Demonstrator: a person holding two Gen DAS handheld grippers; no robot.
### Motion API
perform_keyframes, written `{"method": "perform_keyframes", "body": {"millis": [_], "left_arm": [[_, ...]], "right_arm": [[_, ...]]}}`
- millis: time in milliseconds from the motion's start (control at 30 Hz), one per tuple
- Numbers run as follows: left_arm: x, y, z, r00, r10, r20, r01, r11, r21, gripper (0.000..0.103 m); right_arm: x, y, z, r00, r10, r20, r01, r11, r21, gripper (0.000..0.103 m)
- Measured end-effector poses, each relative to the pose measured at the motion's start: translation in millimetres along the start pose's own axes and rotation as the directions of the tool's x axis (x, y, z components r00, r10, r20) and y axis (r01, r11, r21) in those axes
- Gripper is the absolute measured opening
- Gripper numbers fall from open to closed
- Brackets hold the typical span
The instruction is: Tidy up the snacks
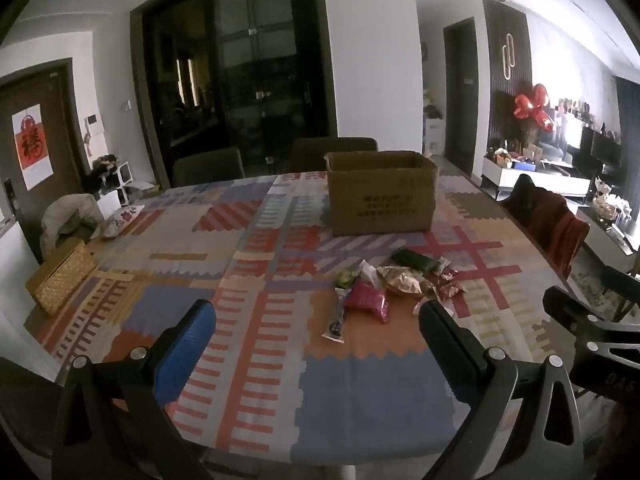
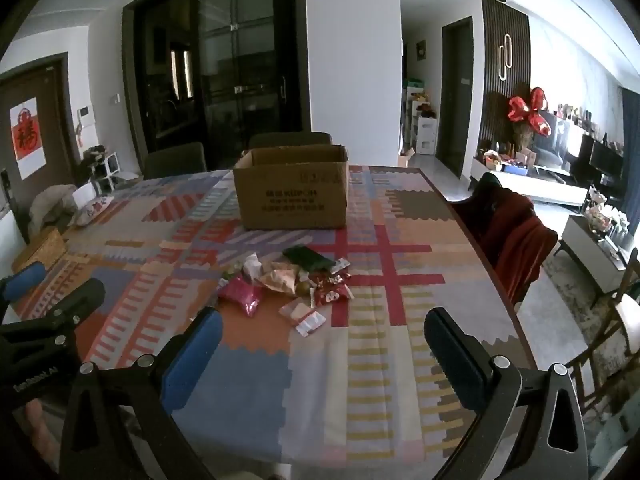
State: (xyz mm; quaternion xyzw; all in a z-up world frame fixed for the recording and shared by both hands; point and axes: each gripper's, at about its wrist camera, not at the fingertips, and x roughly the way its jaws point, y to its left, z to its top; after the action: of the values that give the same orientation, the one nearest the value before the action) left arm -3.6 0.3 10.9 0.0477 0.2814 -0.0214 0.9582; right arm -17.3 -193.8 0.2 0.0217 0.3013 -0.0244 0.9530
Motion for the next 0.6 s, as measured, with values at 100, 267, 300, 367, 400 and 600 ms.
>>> {"method": "perform_keyframes", "body": {"millis": [100, 267, 300, 367, 400, 600], "left_arm": [[1.9, 1.6, -1.4, 1.000, -0.005, 0.000, 0.005, 1.000, -0.001, 0.103], [1.7, 1.4, -0.8, 1.000, -0.007, -0.001, 0.007, 1.000, 0.000, 0.103], [2.1, 1.6, -2.2, 1.000, -0.007, 0.000, 0.007, 1.000, 0.000, 0.103], [2.2, 1.6, -2.0, 1.000, -0.008, 0.000, 0.008, 1.000, -0.001, 0.103], [2.0, 1.1, -2.2, 1.000, -0.005, -0.001, 0.005, 1.000, -0.001, 0.103], [2.3, 0.9, -2.3, 1.000, -0.007, -0.001, 0.007, 1.000, 0.000, 0.103]], "right_arm": [[0.0, 0.2, 0.2, 1.000, 0.001, 0.001, -0.001, 1.000, -0.001, 0.102], [0.0, 0.0, 0.4, 1.000, -0.002, 0.003, 0.002, 1.000, -0.001, 0.102], [0.2, -0.1, 0.5, 1.000, 0.000, 0.003, 0.000, 1.000, -0.001, 0.102], [0.2, -0.7, 0.4, 1.000, 0.000, 0.002, 0.000, 1.000, -0.002, 0.102], [0.0, -1.0, 0.5, 1.000, 0.000, 0.002, 0.000, 1.000, -0.001, 0.102], [0.3, -2.0, -0.5, 1.000, 0.000, 0.006, 0.000, 1.000, -0.002, 0.102]]}}
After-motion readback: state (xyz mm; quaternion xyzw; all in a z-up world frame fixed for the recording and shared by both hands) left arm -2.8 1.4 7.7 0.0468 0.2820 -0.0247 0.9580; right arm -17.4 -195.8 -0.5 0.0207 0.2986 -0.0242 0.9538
